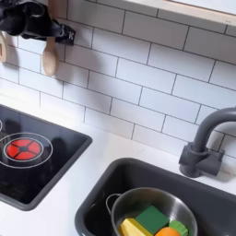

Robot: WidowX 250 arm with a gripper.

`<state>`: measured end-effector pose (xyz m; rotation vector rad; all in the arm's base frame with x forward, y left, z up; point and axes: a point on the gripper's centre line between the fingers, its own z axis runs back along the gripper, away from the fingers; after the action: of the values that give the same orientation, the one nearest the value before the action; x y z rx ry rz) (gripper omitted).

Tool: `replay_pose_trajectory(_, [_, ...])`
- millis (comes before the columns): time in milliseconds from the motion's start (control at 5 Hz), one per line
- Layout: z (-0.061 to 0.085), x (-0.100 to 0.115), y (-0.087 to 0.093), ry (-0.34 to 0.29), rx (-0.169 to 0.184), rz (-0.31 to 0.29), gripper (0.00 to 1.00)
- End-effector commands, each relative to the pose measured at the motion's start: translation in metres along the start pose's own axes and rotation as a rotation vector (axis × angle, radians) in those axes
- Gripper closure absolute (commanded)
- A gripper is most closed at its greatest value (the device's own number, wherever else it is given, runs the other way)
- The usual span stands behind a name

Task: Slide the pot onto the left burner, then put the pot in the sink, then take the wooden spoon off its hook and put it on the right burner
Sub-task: 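Take the wooden spoon off its hook and put it on the right burner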

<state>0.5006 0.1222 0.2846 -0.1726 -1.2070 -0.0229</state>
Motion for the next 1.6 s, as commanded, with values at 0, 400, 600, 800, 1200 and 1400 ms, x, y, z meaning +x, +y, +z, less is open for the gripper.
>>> replay_pose_trajectory(0, [-0.001,-0.002,-0.001,0.005,-0.003,0.002,1.0])
replay_pose_trajectory(400, [0.003,-0.001,-0.001,-0.002,-0.012,0.002,1.0])
replay_pose_trajectory(600, [0.042,0.015,0.019,-0.004,-0.027,0.017,1.0])
replay_pose_trajectory(800, [0.029,0.002,0.001,0.015,-0.055,0.028,1.0])
replay_pose_trajectory(1200, [0.033,0.004,-0.003,-0.017,-0.034,0.035,1.0])
replay_pose_trajectory(1400, [0.042,0.0,-0.002,-0.008,-0.027,0.031,1.0])
